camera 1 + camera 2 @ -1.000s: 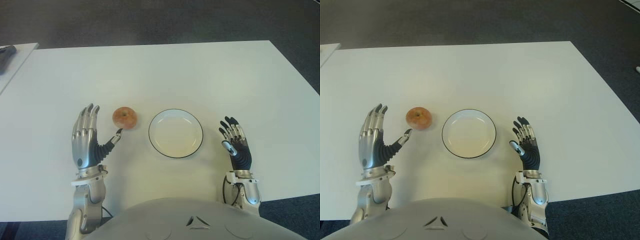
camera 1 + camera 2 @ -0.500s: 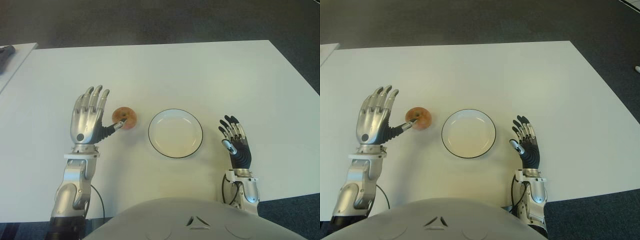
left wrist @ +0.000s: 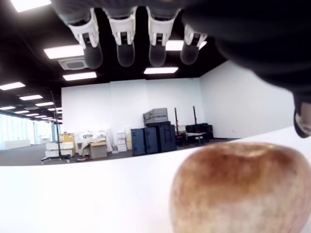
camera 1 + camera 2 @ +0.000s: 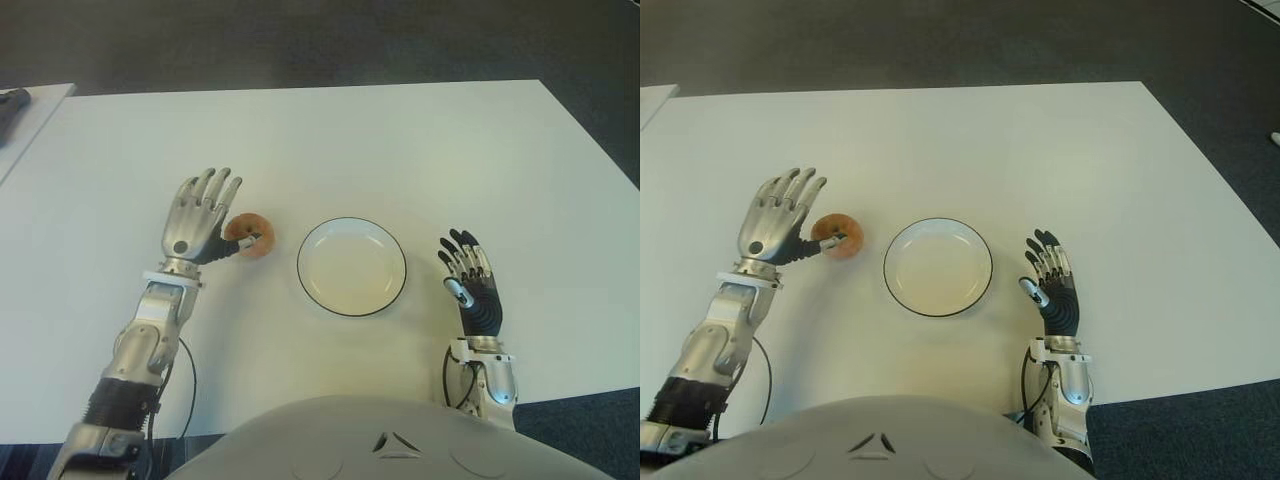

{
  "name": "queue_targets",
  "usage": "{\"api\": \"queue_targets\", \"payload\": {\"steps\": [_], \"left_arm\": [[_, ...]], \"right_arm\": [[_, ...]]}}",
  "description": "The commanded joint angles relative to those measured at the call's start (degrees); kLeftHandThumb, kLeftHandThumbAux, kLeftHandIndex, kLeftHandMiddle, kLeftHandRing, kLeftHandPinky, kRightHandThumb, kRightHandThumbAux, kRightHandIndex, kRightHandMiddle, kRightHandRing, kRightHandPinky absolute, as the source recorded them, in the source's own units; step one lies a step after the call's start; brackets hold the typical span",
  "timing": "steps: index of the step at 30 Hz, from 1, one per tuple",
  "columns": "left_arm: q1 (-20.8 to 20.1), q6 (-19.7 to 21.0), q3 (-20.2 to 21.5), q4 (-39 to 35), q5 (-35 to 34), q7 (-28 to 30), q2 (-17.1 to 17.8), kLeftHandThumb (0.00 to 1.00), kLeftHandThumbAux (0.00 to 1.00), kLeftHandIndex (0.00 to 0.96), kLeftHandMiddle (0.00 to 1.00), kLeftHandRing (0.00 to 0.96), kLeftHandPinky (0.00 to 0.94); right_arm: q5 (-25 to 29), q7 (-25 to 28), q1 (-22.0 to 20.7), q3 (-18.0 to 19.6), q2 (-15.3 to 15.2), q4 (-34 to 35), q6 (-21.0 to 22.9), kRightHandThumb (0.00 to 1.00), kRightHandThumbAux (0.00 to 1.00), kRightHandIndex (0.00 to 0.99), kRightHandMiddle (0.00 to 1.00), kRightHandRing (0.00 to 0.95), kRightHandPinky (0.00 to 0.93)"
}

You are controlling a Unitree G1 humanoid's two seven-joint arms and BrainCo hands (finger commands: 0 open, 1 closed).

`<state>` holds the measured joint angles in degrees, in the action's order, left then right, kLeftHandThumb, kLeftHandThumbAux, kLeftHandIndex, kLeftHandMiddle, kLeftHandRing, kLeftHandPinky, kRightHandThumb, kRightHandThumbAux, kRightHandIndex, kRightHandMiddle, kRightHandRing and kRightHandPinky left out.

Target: Put the apples into the plate.

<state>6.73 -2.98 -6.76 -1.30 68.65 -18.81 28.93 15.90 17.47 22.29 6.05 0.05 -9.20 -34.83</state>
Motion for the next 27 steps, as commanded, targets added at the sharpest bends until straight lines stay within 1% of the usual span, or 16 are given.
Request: {"api": "queue_targets", "payload": {"steps": [1,6,9,16,27], "left_arm": [[-2.5,0.2,-3.1,2.4,0.0,3.1,1.6,0.282,0.304,0.057,0.013,0.000,0.029],[-4.3,0.3,-5.0,3.7,-0.9,5.2,2.7,0.244,0.292,0.050,0.019,0.000,0.036],[-5.4,0.1,-5.9,5.1,-1.8,5.9,2.8,0.225,0.289,0.042,0.022,0.000,0.037],[-7.7,0.4,-8.0,8.8,-3.4,5.5,2.1,0.210,0.299,0.029,0.014,0.000,0.031],[-10.9,0.5,-11.0,13.7,-5.4,4.4,1.5,0.204,0.311,0.017,0.008,0.000,0.047]], "right_arm": [[0.2,-0.1,1.0,0.1,0.5,-2.1,1.4,0.243,0.615,0.092,0.121,0.113,0.125],[0.4,0.0,0.9,0.2,0.4,-2.3,1.7,0.242,0.609,0.091,0.114,0.104,0.115],[0.8,0.1,0.9,0.2,0.4,-2.2,2.0,0.243,0.609,0.092,0.112,0.101,0.119],[0.9,0.0,0.7,0.3,0.4,-2.2,2.1,0.251,0.613,0.095,0.114,0.102,0.123],[0.7,-0.4,0.9,0.4,0.6,-1.7,2.0,0.265,0.617,0.100,0.127,0.116,0.137]]}}
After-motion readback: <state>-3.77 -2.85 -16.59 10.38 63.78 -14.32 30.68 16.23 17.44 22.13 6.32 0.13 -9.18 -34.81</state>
